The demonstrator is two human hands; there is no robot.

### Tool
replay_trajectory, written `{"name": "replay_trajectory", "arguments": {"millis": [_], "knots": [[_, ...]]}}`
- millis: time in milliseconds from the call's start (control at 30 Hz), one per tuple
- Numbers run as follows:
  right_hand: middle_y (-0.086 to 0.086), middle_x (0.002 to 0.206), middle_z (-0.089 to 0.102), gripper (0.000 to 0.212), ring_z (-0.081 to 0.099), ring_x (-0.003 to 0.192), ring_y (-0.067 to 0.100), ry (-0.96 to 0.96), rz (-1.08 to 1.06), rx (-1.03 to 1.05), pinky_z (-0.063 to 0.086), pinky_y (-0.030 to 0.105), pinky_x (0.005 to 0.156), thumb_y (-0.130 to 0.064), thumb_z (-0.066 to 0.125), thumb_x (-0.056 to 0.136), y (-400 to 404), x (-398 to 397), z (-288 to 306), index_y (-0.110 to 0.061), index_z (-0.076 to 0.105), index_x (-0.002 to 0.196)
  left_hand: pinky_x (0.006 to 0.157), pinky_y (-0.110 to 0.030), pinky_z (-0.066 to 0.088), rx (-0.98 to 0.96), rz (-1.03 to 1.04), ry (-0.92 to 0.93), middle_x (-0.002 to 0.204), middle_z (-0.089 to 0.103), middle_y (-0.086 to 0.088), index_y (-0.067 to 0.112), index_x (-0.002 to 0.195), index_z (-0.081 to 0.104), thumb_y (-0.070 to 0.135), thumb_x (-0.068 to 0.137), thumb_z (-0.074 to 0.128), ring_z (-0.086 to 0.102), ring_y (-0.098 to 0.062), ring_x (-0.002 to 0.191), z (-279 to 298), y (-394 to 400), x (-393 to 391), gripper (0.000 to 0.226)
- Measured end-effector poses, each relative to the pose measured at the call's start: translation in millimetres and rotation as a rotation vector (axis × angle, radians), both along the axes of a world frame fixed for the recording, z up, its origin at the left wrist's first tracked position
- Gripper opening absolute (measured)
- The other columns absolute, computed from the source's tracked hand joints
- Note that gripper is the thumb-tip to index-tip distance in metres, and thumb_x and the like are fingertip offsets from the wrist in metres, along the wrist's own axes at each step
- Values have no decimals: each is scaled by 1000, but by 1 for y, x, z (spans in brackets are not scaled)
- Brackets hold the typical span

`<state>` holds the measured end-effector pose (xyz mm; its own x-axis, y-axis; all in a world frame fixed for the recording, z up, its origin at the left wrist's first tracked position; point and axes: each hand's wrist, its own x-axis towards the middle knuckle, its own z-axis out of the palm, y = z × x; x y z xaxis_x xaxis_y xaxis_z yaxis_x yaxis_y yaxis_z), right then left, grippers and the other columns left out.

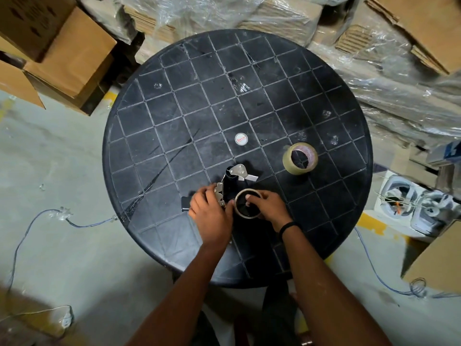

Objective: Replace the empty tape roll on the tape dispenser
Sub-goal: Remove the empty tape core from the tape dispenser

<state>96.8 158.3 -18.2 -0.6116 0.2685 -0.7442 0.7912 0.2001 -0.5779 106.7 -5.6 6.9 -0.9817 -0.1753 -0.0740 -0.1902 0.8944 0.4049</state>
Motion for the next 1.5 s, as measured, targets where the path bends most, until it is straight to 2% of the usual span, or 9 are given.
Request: {"name": "replay_trajectory", "arguments": {"millis": [167, 233, 300, 500, 667, 833, 1133, 1367, 1500], "knots": [[-2, 91, 77, 30, 73, 92, 17, 30, -21, 6, 56, 47, 94, -41, 84, 65, 2, 8, -6, -26, 74, 89, 79, -39, 54, 445, 106, -85, 109, 50, 4, 22, 108, 52, 33, 84, 74, 57, -18, 93, 12, 27, 32, 35], [2, 102, 74, 57, 71, 97, 20, 67, -26, 16, 55, 45, 97, -42, 83, 62, -1, 10, -3, -20, 70, 113, 77, -36, 55, 519, 182, -138, 114, 48, 7, 23, 111, 53, 31, 85, 73, 61, -16, 95, 18, 34, 36, 33], [5, 112, 71, 76, 69, 101, 19, 123, 10, 41, 55, 42, 97, -45, 82, 60, -3, 13, 0, -16, 65, 128, 84, -35, 53, 498, 185, -151, 119, 53, 4, 21, 119, 56, 29, 88, 69, 60, -17, 103, 19, 37, 36, 35], [2, 122, 58, 41, 59, 111, 18, 308, 140, 290, 43, 25, 101, -16, 73, 82, -13, 18, 23, -15, 68, 123, 85, -32, 56, 247, -191, -147, 140, 46, 2, 22, 142, 46, 15, 89, 63, 48, -17, 123, 21, 31, 32, 56], [2, 143, 48, 49, 48, 129, 22, 398, 428, 358, 42, 34, 109, -6, 57, 89, -12, 29, 31, -24, 59, 134, 109, -38, 43, 149, -442, -279, 158, 34, -6, 16, 153, 33, 12, 92, 60, 35, -27, 142, 10, 25, 9, 68], [3, 161, 28, 61, 27, 146, 26, 412, 688, 429, 36, 42, 116, -9, 49, 93, -10, 37, 36, -19, 36, 152, 106, -43, 46, 207, -507, -398, 158, 35, -9, 12, 155, 27, 14, 89, 66, 49, -32, 133, -2, 20, -10, 77], [10, 167, 8, 80, 8, 154, 29, 335, 973, 349, 22, 43, 123, -24, 65, 91, 8, 24, 31, -13, 21, 157, 117, -38, 32, 160, -658, -484, 164, 20, -14, 4, 157, 18, 19, 89, 66, 31, -30, 147, -5, 9, -21, 84], [7, 163, 23, 83, 25, 148, 29, 355, 847, 369, 33, 45, 118, -28, 74, 85, 1, 21, 29, -16, 29, 154, 104, -42, 46, 150, -725, -495, 148, 47, -15, 4, 150, 35, 15, 79, 71, 51, -36, 130, 9, 4, -34, 80], [2, 163, 17, 101, 24, 148, 28, 292, 894, 378, 42, 47, 111, -39, 84, 71, -1, 20, 31, -21, 26, 152, 87, -45, 54, 5, -798, -200, 138, 55, -8, 14, 144, 47, 22, 84, 69, 60, -37, 114, 20, 1, -43, 65]]}}
